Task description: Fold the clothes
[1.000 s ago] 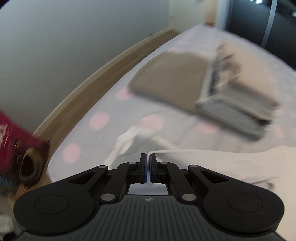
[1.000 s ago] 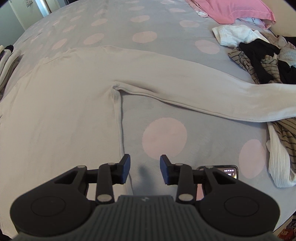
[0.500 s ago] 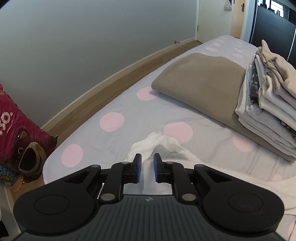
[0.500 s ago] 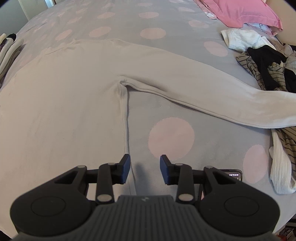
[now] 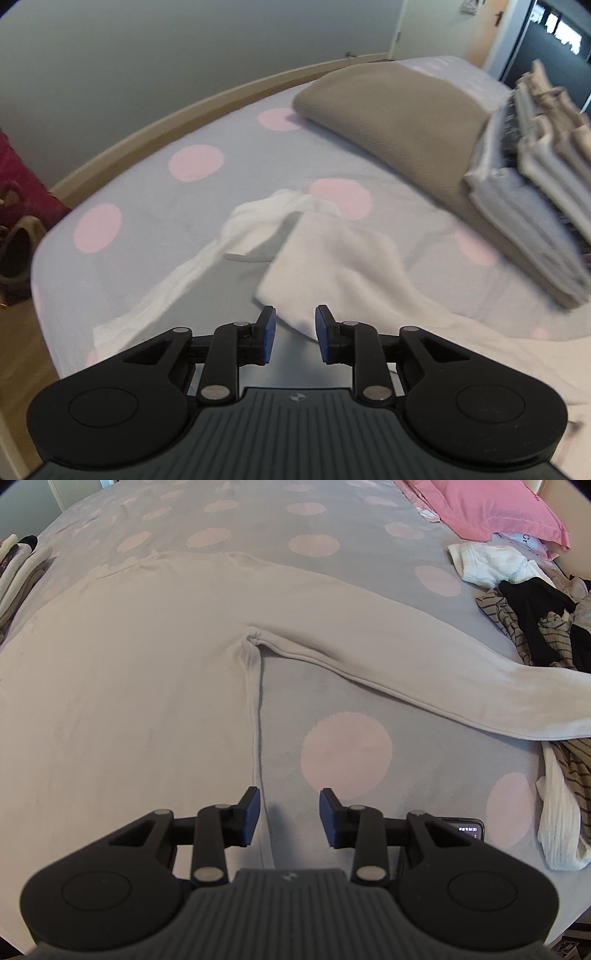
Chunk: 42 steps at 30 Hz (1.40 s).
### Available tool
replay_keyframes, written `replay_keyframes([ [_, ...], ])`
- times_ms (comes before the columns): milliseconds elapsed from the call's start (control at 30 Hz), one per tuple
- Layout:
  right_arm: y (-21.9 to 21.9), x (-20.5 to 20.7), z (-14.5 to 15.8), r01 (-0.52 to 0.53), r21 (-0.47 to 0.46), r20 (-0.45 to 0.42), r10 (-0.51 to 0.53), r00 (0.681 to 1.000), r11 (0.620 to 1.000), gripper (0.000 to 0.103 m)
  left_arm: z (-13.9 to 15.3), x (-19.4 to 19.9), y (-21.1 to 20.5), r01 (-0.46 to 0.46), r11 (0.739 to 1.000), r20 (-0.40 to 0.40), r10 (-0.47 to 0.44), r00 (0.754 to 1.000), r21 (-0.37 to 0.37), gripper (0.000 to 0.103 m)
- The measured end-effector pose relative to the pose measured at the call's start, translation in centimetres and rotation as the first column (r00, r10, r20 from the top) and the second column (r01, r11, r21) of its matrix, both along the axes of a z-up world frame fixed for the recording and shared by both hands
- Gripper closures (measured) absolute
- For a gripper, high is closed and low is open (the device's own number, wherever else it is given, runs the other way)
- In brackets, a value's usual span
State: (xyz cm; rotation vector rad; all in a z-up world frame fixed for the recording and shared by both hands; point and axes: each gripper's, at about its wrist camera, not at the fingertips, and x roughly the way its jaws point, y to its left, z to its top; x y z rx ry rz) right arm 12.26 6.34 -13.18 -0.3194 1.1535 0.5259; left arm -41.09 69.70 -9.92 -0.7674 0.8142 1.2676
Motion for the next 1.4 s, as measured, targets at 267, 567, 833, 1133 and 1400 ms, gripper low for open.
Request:
replay_keyframes([
  [267, 0.5, 0.2, -0.2, -0.01, -0.019, 0.004, 0.01, 1.0, 1.0, 0.064, -1.4, -0.7, 1.6, -0.062, 0.998, 0.044, 0.061, 0.997, 0.001, 0.082],
  [567, 1.0, -0.2, 0.1, -0.042, -0.015, 0.013, 0.042, 0.999, 0.999, 0.064, 4.4, -0.5, -0.8, -0.055, 0.989, 0.138, 0.036, 0.99, 0.134, 0.102],
  [833, 0.3, -0.6, 1.6, -0.031, 0.051, 0.027, 0.03, 0.999, 0.998, 0.064, 10.2, -2.5, -2.8, -0.113, 0.982, 0.094, 0.1, 0.991, 0.152, 0.102],
  [1133, -0.2, -1.1, 3.5, -0.036, 0.119, 0.047, 0.031, 0.998, 0.992, 0.064, 11.9, -0.4, -6.1, -0.069, 0.974, 0.171, 0.032, 0.985, 0.214, 0.102],
  [1400, 1.0, -2.3, 2.9, -0.112, 0.069, 0.04, 0.109, 0.993, 0.991, 0.064, 17.1, 10.1, -13.7, 0.245, 0.906, 0.193, -0.324, 0.926, 0.344, 0.102],
])
